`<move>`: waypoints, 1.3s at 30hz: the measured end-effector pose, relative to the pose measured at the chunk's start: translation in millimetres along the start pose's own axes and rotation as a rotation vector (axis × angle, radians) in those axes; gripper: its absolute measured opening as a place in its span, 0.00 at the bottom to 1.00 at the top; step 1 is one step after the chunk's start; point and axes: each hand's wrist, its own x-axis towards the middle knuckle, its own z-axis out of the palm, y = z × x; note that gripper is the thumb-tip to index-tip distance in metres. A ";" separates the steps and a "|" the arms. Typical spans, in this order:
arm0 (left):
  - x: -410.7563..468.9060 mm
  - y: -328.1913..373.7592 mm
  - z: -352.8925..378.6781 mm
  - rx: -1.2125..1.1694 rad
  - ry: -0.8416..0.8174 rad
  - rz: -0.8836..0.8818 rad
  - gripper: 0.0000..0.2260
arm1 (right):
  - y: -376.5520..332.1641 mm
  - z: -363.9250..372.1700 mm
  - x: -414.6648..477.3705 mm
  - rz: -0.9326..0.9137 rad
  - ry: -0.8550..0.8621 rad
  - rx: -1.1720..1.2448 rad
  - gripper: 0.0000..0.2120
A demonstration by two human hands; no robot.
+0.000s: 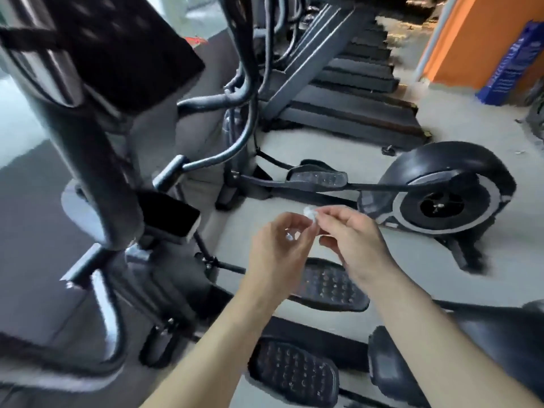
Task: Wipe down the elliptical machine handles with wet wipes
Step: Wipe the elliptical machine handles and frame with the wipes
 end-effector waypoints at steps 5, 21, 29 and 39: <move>9.7 -2.2 -35.1 0.066 0.380 -0.042 0.03 | -11.6 55.2 56.1 -0.051 -0.346 0.021 0.08; -37.0 92.5 -40.4 0.291 1.207 -0.049 0.05 | -82.0 117.5 67.1 -0.145 -1.137 0.316 0.05; -40.1 125.6 -90.1 0.439 1.409 -0.071 0.01 | -115.7 148.3 75.7 -0.262 -1.111 0.464 0.07; -23.6 141.2 -123.1 0.541 1.297 -0.155 0.13 | -154.9 198.8 83.6 -0.534 -1.031 0.621 0.07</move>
